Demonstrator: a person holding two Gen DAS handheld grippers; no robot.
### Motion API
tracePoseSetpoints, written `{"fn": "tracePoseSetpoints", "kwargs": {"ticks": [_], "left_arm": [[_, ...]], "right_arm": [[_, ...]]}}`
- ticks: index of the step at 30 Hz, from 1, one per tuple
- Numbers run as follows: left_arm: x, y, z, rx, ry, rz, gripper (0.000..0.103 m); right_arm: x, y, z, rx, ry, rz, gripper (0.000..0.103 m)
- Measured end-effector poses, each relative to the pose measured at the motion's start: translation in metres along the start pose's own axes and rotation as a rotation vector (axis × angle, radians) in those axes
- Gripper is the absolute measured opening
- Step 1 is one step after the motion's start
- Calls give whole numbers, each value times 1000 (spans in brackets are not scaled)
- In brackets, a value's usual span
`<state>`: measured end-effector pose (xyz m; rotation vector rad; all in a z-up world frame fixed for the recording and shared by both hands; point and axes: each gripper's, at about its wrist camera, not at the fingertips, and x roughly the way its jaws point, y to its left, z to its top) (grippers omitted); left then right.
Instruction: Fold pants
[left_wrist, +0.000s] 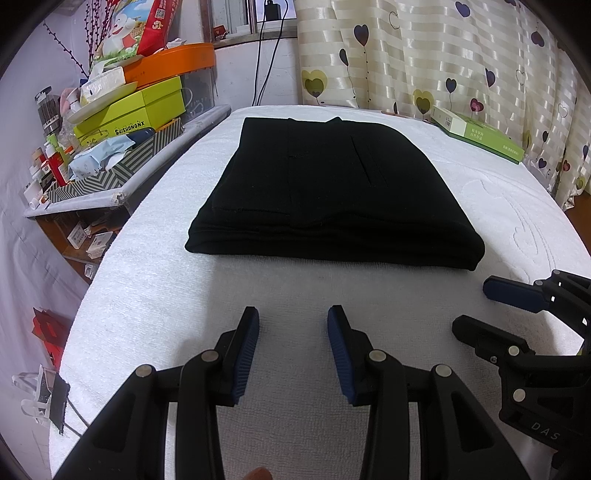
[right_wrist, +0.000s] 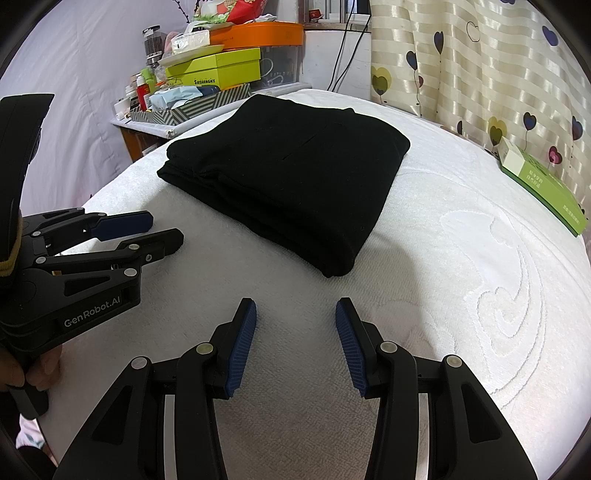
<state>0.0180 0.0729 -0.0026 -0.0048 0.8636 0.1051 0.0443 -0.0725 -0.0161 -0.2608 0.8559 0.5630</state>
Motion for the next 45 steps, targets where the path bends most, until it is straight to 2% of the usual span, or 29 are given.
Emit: {"fn": "tracePoseSetpoints", "kwargs": {"ticks": [45], "left_arm": [[0, 1, 0, -7, 1, -5, 41]], "right_arm": [[0, 0, 0, -1, 0, 0, 46]]}}
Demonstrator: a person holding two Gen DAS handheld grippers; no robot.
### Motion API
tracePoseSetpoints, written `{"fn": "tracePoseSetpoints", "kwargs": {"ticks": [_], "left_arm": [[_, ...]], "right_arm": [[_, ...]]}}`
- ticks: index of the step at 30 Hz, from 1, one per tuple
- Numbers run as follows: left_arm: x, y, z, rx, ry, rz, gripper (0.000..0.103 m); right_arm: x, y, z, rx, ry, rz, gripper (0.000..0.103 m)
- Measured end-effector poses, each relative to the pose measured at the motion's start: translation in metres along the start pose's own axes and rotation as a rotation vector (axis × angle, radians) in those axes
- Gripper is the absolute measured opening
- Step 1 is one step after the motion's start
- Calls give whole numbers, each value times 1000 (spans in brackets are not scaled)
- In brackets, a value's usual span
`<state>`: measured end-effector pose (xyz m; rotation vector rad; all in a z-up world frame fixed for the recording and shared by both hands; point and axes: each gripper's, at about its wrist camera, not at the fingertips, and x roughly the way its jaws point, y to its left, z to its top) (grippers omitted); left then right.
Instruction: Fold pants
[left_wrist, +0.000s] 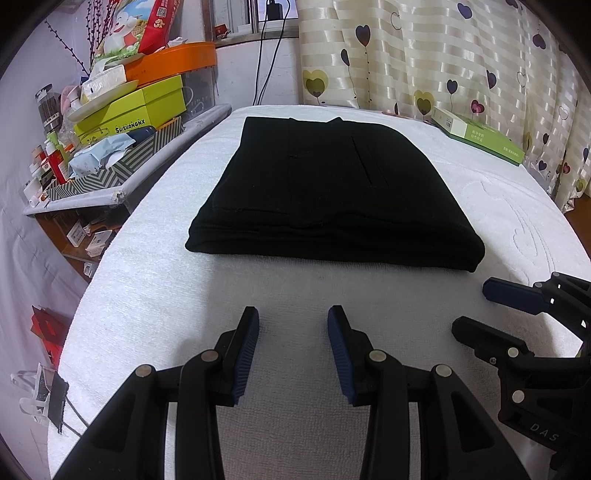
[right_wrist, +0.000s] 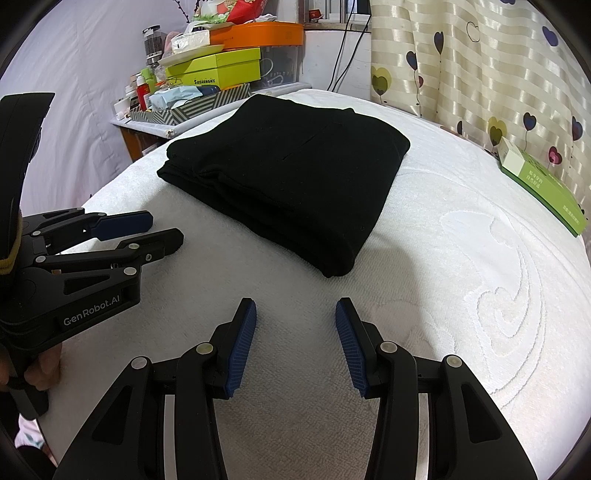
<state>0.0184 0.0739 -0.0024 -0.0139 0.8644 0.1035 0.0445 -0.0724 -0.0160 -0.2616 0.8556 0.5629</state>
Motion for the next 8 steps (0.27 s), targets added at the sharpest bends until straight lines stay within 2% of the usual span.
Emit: {"fn": "tracePoseSetpoints", "kwargs": {"ticks": [8], "left_arm": [[0, 1, 0, -2, 0, -2, 41]], "right_arm": [[0, 0, 0, 0, 0, 0, 46]]}}
